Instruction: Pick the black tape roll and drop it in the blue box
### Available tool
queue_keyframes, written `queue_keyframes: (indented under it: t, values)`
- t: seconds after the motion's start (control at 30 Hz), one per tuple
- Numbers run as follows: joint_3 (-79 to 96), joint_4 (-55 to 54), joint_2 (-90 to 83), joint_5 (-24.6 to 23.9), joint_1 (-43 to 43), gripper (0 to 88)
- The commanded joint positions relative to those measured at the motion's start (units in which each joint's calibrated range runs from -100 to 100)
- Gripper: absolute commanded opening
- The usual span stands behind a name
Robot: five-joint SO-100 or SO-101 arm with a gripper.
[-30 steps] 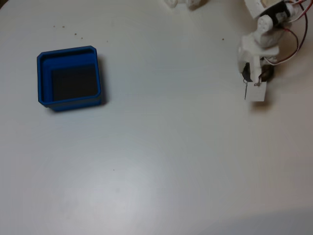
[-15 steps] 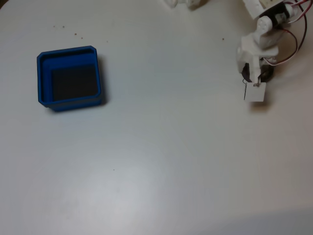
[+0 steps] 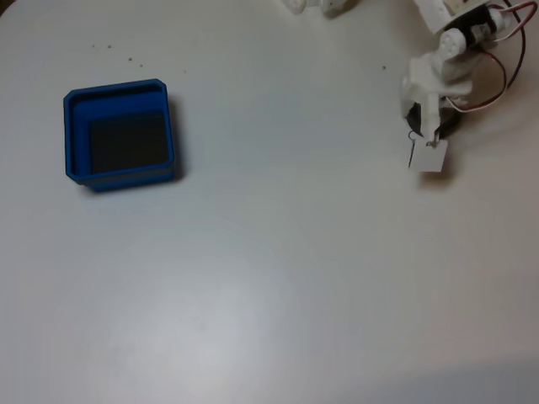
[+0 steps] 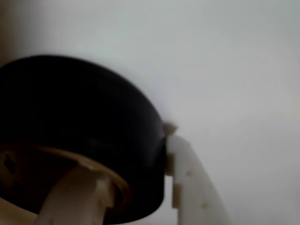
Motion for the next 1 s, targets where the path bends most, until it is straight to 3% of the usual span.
queue_keyframes:
  t: [0.0,0.53,0.97]
  values:
    - [-5.12,3.43,-5.81,0.10,0.73,0.8]
    - [-16.08,12.51,-6.73,0.10,1.41,0.8]
    - [-24.44,13.67,-6.73,0.80,19.00,1.0]
